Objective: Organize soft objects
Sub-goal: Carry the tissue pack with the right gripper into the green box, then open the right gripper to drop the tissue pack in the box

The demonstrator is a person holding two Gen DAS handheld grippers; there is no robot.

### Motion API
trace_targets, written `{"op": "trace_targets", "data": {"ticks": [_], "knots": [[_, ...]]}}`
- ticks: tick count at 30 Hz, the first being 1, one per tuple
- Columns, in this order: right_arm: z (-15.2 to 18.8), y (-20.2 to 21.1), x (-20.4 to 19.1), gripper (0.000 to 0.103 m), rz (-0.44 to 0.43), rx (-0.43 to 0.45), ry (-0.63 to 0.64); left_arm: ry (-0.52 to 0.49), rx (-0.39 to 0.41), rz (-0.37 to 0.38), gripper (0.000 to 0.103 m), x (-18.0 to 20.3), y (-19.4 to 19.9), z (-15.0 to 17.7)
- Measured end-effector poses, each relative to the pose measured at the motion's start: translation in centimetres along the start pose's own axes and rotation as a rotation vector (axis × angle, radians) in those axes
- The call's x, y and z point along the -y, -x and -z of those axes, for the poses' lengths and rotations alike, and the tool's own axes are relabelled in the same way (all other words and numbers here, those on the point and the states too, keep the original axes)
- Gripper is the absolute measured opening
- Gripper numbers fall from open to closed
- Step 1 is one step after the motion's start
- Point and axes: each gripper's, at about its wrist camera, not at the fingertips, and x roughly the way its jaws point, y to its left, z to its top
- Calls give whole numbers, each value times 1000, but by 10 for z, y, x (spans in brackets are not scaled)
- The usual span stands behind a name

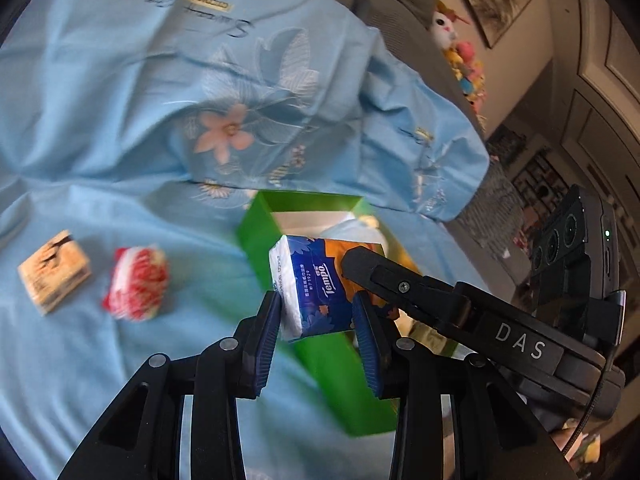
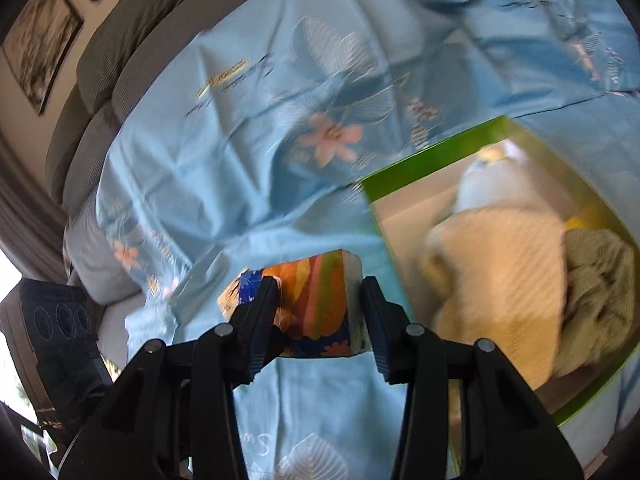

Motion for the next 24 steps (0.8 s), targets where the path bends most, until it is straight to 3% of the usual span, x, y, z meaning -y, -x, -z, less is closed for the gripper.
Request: {"op": "trace_targets", "data": {"ticks": [9, 14, 18, 24], "knots": [[-19, 9, 66, 43, 75, 57, -129, -80, -100, 41, 38, 30, -66, -16], [-19, -11, 91, 43, 98, -2, -211, -103, -191, -17, 38, 31, -96, -17], [-20, -18, 91, 41, 112, -7, -214, -115, -210, -54, 37, 30, -100, -17], [-15, -39, 104, 39, 121, -52, -280, -210, -216, -194, 32, 39, -107, -13]]}}
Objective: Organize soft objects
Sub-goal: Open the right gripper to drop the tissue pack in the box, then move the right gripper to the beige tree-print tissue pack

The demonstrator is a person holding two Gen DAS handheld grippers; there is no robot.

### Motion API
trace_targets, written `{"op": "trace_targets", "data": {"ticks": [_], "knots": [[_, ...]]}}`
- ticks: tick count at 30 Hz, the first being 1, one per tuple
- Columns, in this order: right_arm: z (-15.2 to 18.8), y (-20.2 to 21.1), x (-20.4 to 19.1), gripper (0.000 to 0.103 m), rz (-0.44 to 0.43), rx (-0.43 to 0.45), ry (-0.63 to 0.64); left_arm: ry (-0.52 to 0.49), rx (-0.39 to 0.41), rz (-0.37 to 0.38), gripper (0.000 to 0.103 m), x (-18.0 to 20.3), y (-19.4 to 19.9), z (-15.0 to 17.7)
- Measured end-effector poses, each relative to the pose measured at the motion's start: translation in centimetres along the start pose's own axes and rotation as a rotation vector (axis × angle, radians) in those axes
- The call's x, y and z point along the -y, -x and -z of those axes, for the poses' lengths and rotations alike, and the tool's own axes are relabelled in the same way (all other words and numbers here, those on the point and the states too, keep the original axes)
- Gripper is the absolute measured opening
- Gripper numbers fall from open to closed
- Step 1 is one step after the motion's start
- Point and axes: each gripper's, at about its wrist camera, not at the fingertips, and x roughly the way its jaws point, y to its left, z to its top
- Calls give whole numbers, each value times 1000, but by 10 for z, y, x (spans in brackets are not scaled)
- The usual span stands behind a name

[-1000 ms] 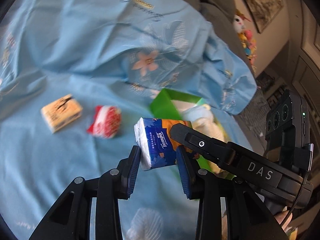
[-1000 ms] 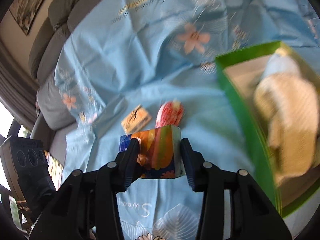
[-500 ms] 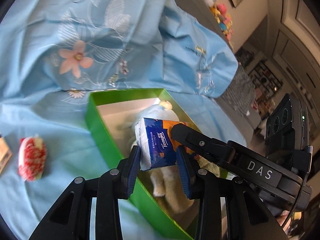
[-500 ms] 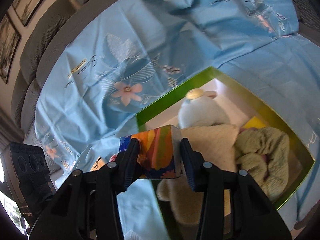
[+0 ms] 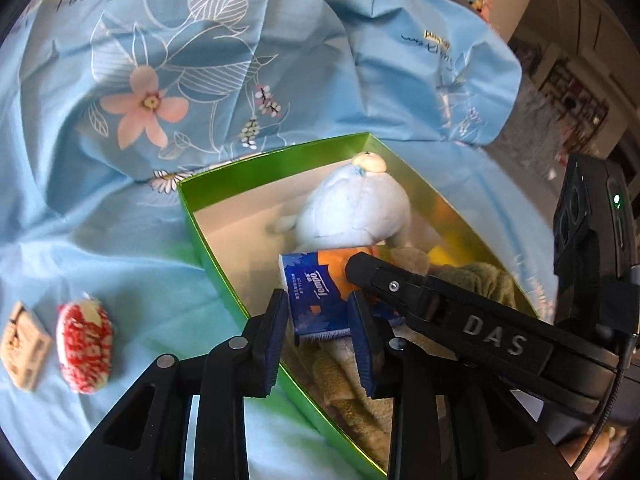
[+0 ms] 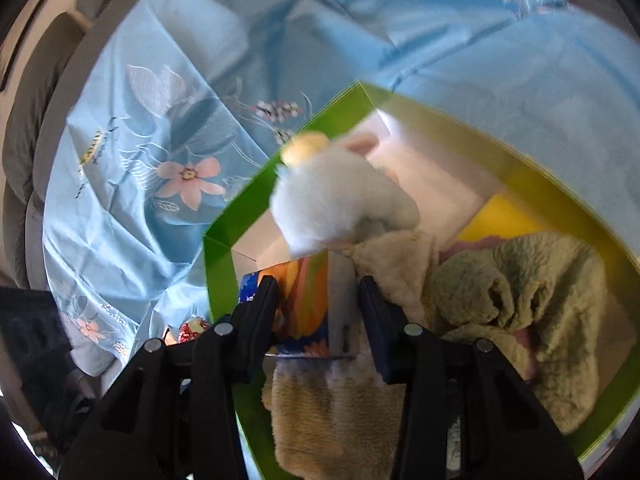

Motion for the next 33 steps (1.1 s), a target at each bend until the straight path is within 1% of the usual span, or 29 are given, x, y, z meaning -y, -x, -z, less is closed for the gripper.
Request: {"op": "trace_targets", "data": {"ticks": [2, 3, 5, 7, 9, 10, 11, 12, 13, 14, 15, 17, 19, 21, 23, 25, 27, 29, 30, 32, 33], "knots": [[0, 2, -3, 39, 15, 9, 7, -4, -5, -13, 32, 2, 1, 0], [0, 3, -4, 40, 18, 12, 10, 2, -6, -7, 32, 2, 3, 1], [0, 6, -6, 42, 18, 21, 15, 19, -7, 19, 32, 0, 8, 1], [0, 12, -8, 42, 15, 34, 24, 62, 0, 55, 32, -5, 18, 3], [1, 22, -11, 49, 19, 70, 33, 106, 0, 82, 32, -10, 26, 3], [2, 27, -13, 52, 23, 89, 41, 135, 6, 109, 32, -15, 33, 5], [3, 35, -16, 59, 24, 116, 55, 148, 12, 123, 32, -16, 37, 5], [4, 38, -18, 65, 25, 131, 62, 161, 21, 134, 38, -18, 43, 6], [6, 44, -21, 67, 26, 151, 74, 173, 29, 138, 42, -21, 49, 9], [7, 48, -23, 71, 27, 164, 84, 181, 34, 137, 54, -23, 54, 13], [10, 53, -26, 78, 28, 181, 97, 192, 41, 140, 64, -25, 59, 18], [14, 59, -30, 84, 31, 212, 114, 210, 46, 160, 70, -31, 69, 30], [21, 63, -36, 85, 50, 231, 141, 228, 42, 164, 72, -38, 77, 40], [26, 64, -43, 88, 58, 236, 170, 251, 47, 144, 78, -47, 87, 51], [30, 65, -48, 89, 51, 235, 191, 272, 62, 114, 78, -59, 101, 65], [36, 66, -53, 93, 43, 242, 208, 289, 79, 90, 78, -71, 116, 79], [43, 68, -60, 99, 34, 250, 229, 313, 102, 69, 78, -85, 131, 94], [48, 68, -66, 99, 29, 247, 249, 364, 126, 36, 80, -105, 146, 112], [53, 68, -71, 100, 26, 244, 265, 384, 132, 22, 87, -112, 150, 118], [62, 69, -79, 100, 16, 240, 295, 428, 144, -9, 98, -130, 159, 134], [66, 69, -83, 101, 13, 238, 304, 442, 149, -21, 98, -138, 163, 142]]}}
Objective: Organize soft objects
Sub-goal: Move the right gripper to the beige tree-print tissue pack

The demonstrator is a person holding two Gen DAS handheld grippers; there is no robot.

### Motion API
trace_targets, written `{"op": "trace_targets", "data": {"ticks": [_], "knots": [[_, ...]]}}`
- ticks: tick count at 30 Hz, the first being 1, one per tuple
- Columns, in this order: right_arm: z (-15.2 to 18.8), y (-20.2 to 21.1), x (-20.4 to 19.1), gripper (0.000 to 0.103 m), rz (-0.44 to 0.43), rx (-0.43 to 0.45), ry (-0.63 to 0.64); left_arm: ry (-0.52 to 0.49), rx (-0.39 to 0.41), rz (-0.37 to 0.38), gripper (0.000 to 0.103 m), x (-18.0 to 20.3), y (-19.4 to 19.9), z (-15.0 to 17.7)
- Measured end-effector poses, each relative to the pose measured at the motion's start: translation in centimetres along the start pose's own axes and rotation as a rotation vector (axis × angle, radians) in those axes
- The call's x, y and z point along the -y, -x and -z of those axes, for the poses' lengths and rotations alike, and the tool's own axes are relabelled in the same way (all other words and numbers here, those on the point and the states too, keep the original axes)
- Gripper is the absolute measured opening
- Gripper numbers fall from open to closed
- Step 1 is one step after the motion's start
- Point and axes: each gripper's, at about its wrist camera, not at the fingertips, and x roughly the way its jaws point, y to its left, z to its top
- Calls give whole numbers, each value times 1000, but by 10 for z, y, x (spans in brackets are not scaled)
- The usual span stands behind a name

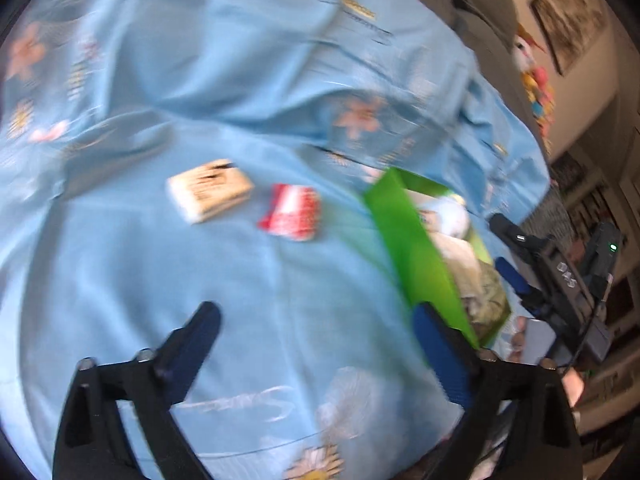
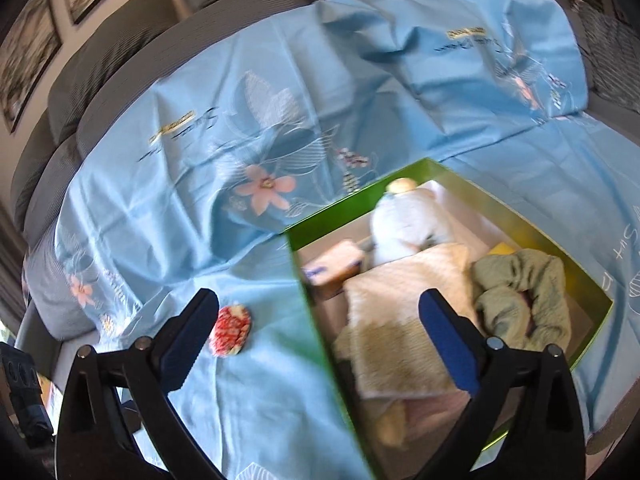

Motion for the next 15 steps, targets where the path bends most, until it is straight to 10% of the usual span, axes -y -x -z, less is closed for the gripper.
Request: {"op": "trace_targets", "data": {"ticks": [6, 15], "knots": [[20, -4, -37, 102, -43, -41, 73, 109, 56, -92, 98, -58, 12, 16], [53, -65, -104, 102, -100, -303, 66, 74, 198, -449, 98, -85, 27, 20]]}}
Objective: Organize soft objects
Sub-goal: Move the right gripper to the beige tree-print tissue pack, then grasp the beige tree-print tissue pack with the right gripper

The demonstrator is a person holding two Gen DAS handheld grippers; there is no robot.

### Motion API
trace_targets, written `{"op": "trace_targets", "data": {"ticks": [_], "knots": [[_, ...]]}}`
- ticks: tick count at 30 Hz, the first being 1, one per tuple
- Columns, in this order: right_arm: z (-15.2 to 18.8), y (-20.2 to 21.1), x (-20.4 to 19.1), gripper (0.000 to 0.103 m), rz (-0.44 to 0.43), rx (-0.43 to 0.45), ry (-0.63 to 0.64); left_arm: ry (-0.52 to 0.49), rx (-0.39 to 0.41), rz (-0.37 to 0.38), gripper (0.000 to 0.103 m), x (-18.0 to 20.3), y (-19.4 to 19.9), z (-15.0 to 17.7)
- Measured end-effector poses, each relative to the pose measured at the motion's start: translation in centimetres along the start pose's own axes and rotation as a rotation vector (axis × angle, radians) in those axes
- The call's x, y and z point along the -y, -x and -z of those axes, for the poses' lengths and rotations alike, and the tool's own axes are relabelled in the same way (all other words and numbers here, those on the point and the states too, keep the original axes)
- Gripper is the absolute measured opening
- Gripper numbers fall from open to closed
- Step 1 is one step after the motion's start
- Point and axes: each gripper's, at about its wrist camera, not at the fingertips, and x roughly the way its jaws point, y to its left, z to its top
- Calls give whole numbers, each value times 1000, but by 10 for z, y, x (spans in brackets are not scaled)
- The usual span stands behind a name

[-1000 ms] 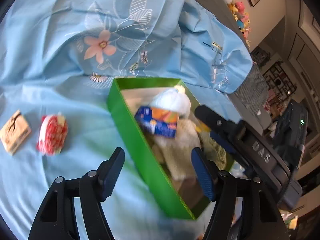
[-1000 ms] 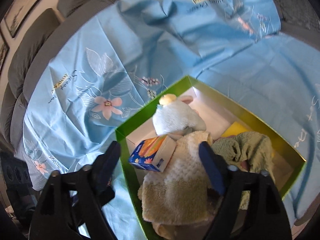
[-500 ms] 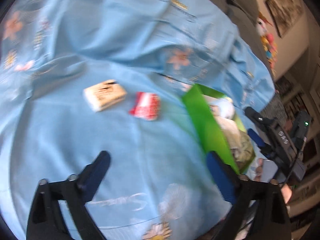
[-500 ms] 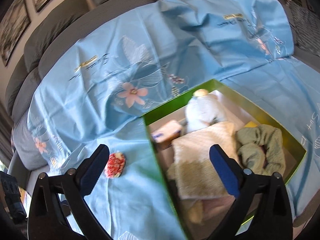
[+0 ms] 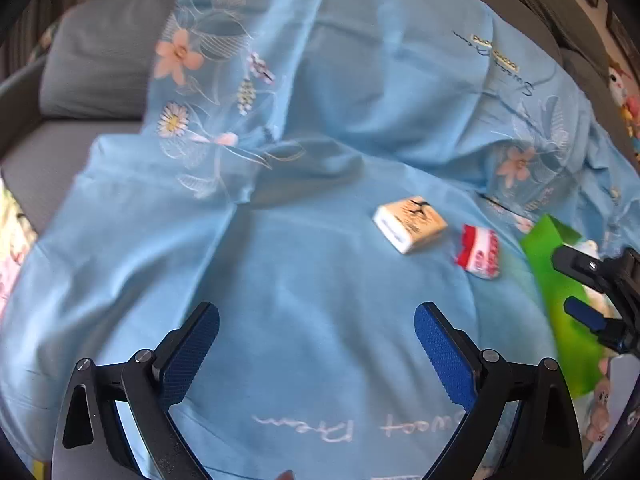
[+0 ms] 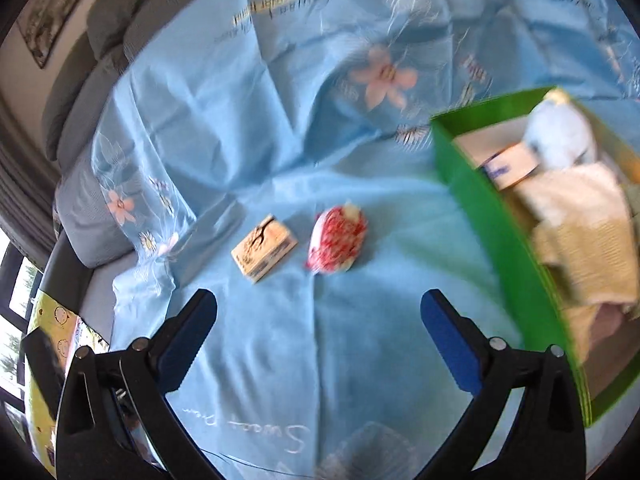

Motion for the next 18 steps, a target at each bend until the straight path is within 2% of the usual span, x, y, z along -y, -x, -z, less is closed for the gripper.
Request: {"op": "trace_targets", "data": {"ticks": [2, 6, 9, 12, 15, 18], "knots": [[-2, -19, -19, 102, 23, -26, -1, -12, -8, -12, 98, -3, -2, -2], [-13, -65, -50, 100, -38, -122, -62, 12, -28, 1, 98, -17, -3, -6], [-15, -93, -79, 93, -7, -144, -34, 40, -38, 6, 98, -24, -3, -9], [-18, -126, -100, 88, -16, -212, -26, 51, -36, -14, 98, -32, -2, -12], [-19, -152, -110, 88, 10, -254, -46, 53, -28, -43, 98, -40, 1, -15], [-20, -169, -116, 85, 84, -248, -11, 75, -25, -48, 98, -47, 3, -16]]}}
